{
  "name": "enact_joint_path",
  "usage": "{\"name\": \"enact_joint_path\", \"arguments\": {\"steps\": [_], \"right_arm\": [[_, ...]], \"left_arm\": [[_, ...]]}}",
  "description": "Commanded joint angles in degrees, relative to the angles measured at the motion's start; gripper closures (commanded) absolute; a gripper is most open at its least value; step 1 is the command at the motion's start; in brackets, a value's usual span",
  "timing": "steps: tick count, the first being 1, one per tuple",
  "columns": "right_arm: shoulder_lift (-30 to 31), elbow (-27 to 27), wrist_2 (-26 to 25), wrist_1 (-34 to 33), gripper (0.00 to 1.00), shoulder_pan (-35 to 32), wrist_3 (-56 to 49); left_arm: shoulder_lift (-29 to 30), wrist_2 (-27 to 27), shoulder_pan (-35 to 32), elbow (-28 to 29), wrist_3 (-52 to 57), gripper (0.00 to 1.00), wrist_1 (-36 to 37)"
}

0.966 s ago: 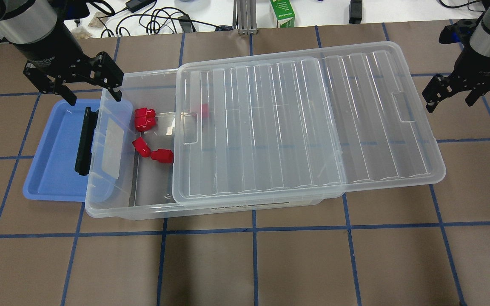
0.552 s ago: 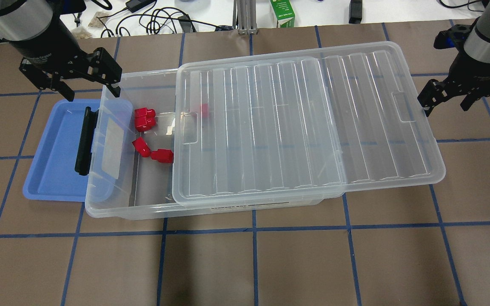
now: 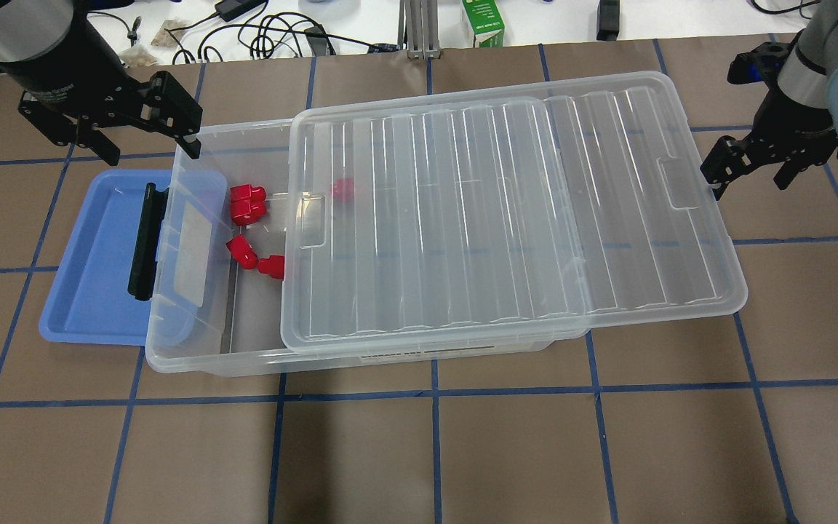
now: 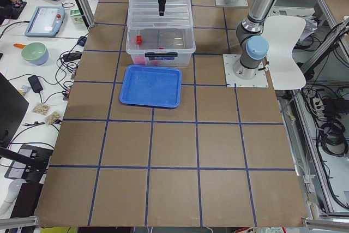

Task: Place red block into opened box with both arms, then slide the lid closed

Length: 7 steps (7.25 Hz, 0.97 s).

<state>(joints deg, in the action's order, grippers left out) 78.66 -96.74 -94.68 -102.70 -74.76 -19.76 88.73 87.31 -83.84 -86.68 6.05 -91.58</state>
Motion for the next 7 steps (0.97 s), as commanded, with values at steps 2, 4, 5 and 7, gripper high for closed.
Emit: {"name": "enact_joint_path", "arguments": {"steps": [2,4,5,7], "right_arm": [[-0.1,-0.2,0.1,-0.1,0.0,-5.6,7.7],[-0.3,-0.2,0.1,-0.1,0.0,-9.1,12.2],[-0.3,-0.2,1.1,-0.2,0.0,-9.9,13.7],[-0.3,-0.2,2.2,-0.1,0.0,-10.9,15.7]], "left_arm": [[-1.7,0.0,0.0,0.7,0.3,0.0,0.0],[-1.9,0.1,0.0,0.3,0.5,0.0,-0.4],[-1.9,-0.1,0.0,0.4,0.5,0.0,-0.3],[-2.4,-0.2,0.0,0.7,0.5,0.0,-0.2]]}}
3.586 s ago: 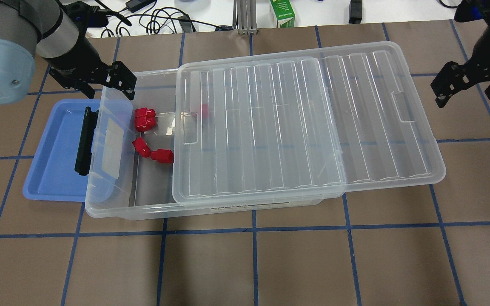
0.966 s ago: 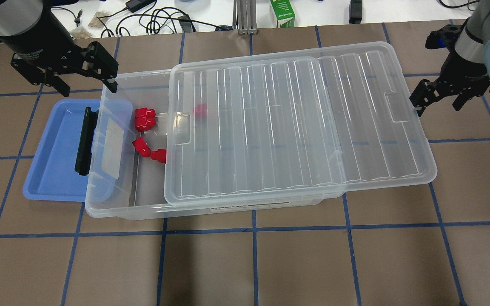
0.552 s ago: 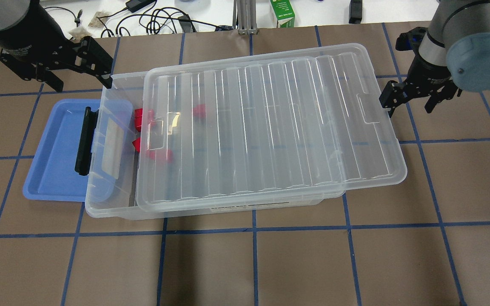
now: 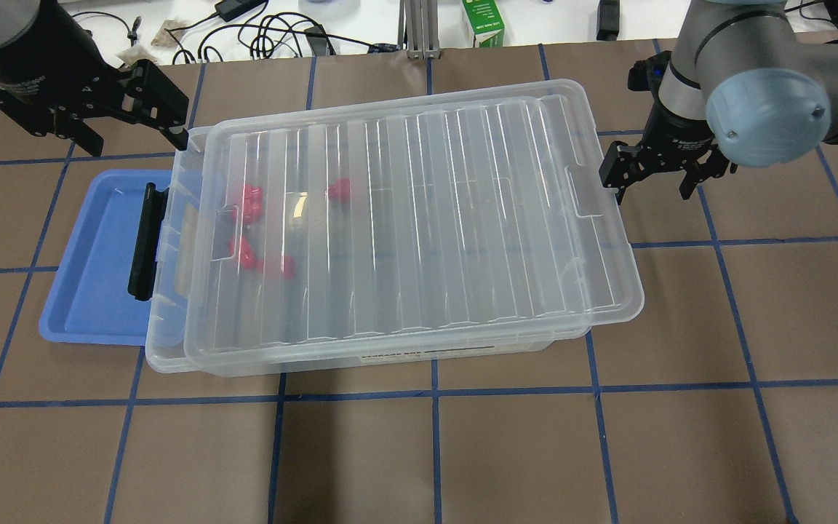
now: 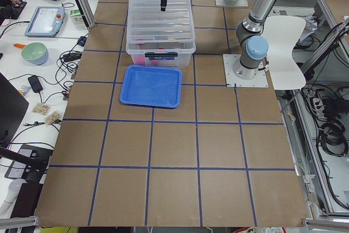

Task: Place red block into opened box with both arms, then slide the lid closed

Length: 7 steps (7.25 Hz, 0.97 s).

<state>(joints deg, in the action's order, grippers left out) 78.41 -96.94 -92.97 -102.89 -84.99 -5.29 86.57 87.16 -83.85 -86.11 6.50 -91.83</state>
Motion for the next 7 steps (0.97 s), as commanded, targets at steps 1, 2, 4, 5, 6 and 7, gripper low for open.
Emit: {"name": "enact_joint_path", "arguments": {"steps": [1,2,4,5,6,7], "right_arm": [[-0.1,-0.2,0.6,0.1,0.0,-1.5,2.0],[-0.1,0.0,0.5,0.0,0.0,-2.2,3.0],[-0.1,0.6,0.5,0.0,0.0,-2.2,3.0],[0.5,1.4,0.3,0.1,0.0,-2.2,3.0],[1.6,3.6,0.2,1.0,0.0,-2.2,3.0],[3.3,6.9,0.5,7.3,0.0,-2.2,3.0]], "left_arm": [[-0.3,-0.1,0.0,0.1,0.0,0.0,0.2],[-0.6,0.0,0.0,0.1,-0.1,0.0,0.2],[-0.8,-0.1,0.3,-0.2,0.0,0.0,0.2],[-0.9,-0.1,0.4,-0.6,-0.1,0.0,0.2],[-1.0,-0.1,0.3,-0.2,0.0,0.0,0.2],[-0.8,-0.1,0.4,-0.6,-0.1,0.0,0.2]]}}
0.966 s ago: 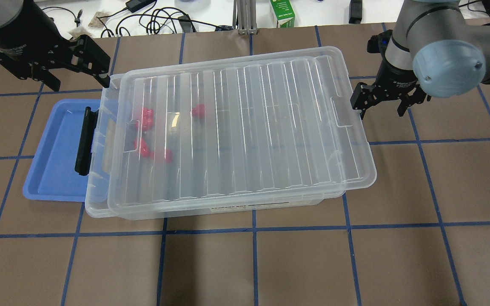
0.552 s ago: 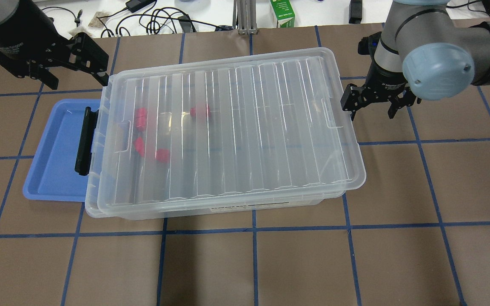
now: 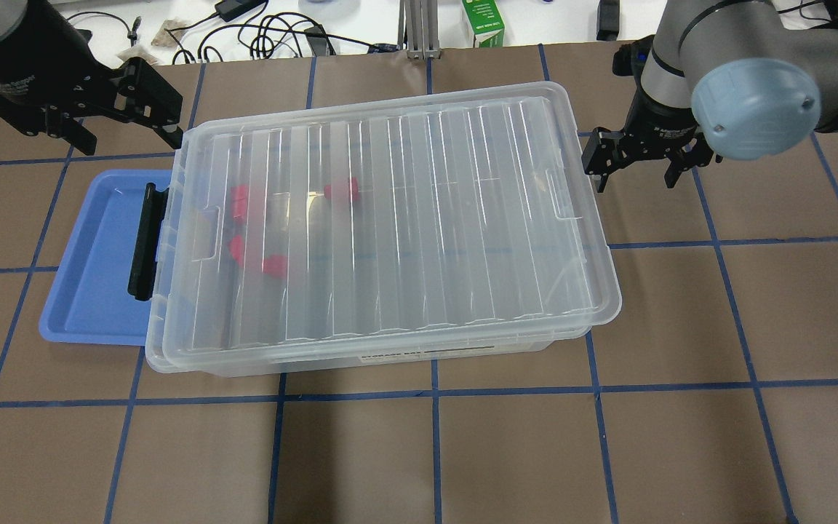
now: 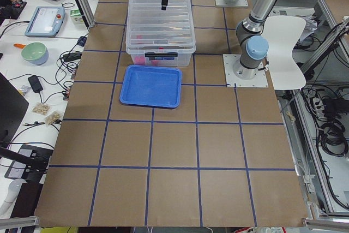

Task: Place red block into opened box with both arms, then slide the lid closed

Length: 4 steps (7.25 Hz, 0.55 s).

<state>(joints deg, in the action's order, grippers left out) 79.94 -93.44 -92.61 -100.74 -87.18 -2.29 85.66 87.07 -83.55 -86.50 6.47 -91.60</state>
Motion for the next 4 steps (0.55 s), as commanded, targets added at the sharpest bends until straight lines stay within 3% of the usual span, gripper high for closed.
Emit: {"name": "enact_joint_path", "arguments": {"steps": [1,4], "right_arm": [[4.2,6.1,2.1,11.2,0.0,0.0,0.2],[8.6,6.0,2.7,16.6,0.0,-0.4,1.6]], "left_arm": [[0.1,0.0,0.0,-0.5,0.0,0.0,0.1],[0.4,0.1,-0.1,-0.6,0.0,0.0,0.1]]}}
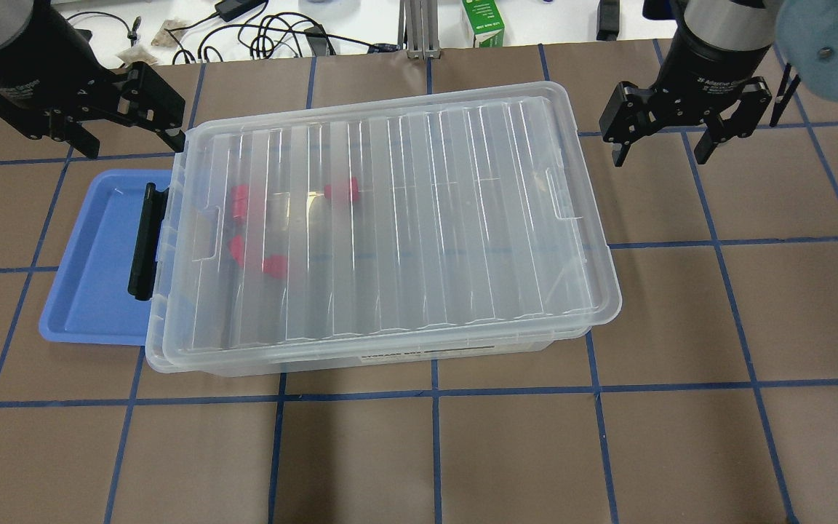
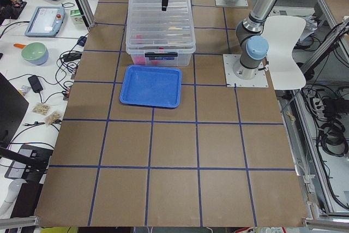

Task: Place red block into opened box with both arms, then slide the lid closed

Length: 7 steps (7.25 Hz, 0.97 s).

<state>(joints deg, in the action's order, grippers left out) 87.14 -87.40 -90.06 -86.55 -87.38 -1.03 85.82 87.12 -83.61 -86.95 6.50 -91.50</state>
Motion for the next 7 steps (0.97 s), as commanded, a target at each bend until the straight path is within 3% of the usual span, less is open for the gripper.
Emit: {"name": "enact_joint_path", "arguments": {"steps": [1,3,7], "right_arm": [[1.6,0.0,0.1,2.8,0.0,-0.9,0.2],[1.2,-0.2,0.1,2.6,0.0,-4.1,1.3],[1.2,-0.3,-0.3,2.4,0.0,-2.6,0.7]], "left_arm": [[0.2,0.1,-0.1,-0.1,0.1,0.0,0.1],[0.3,0.1,-0.2,-0.2,0.1,0.0,0.1],[-0.1,0.1,-0.2,-0.1,0.0,0.0,0.1]]}}
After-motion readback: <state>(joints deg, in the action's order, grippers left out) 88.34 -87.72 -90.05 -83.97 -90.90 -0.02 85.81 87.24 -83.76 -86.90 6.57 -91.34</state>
